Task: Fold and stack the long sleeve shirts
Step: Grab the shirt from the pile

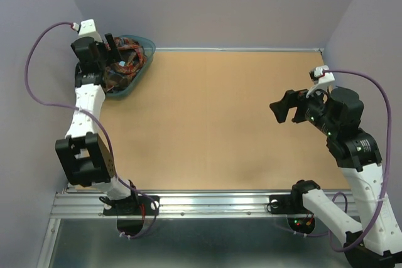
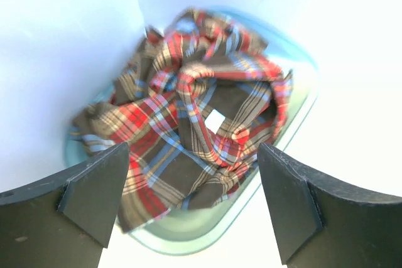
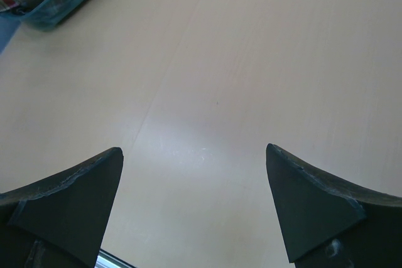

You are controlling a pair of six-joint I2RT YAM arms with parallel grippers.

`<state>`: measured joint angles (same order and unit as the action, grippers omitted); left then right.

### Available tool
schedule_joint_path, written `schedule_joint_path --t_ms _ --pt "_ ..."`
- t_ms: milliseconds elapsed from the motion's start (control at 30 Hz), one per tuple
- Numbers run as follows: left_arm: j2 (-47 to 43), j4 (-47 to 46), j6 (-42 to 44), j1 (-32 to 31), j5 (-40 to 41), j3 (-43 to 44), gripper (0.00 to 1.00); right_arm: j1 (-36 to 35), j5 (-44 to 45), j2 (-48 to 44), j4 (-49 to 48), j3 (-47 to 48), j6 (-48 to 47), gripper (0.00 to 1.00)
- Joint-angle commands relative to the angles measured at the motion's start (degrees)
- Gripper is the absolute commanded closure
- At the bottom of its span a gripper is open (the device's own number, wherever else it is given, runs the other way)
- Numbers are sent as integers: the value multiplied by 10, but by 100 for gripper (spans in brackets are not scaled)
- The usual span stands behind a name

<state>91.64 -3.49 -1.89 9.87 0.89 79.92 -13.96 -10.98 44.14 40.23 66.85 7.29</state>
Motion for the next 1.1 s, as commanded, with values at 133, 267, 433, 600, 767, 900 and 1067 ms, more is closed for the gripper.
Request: schedule_joint_path --t_ms 133,267,433,600,767,900,1067 --pt "-226 -6 7 2 0 -83 6 -4 32 -25 -27 6 3 0" --pt "-314 -6 7 2 0 -126 6 -4 68 -33 -26 12 8 0" --pt "-379 7 7 2 0 -161 6 -9 77 -34 -27 18 17 0" --pt "-432 8 7 2 0 -180 6 -15 59 -29 -28 18 26 0" --pt "-462 30 -119 -4 6 -187 5 -18 60 -21 -28 22 25 0" --pt "-473 49 -97 -13 -240 -179 11 -18 70 -15 -28 28 22 0" --pt "-485 87 -74 -30 -189 -152 100 -18 89 -5 -28 34 16 0"
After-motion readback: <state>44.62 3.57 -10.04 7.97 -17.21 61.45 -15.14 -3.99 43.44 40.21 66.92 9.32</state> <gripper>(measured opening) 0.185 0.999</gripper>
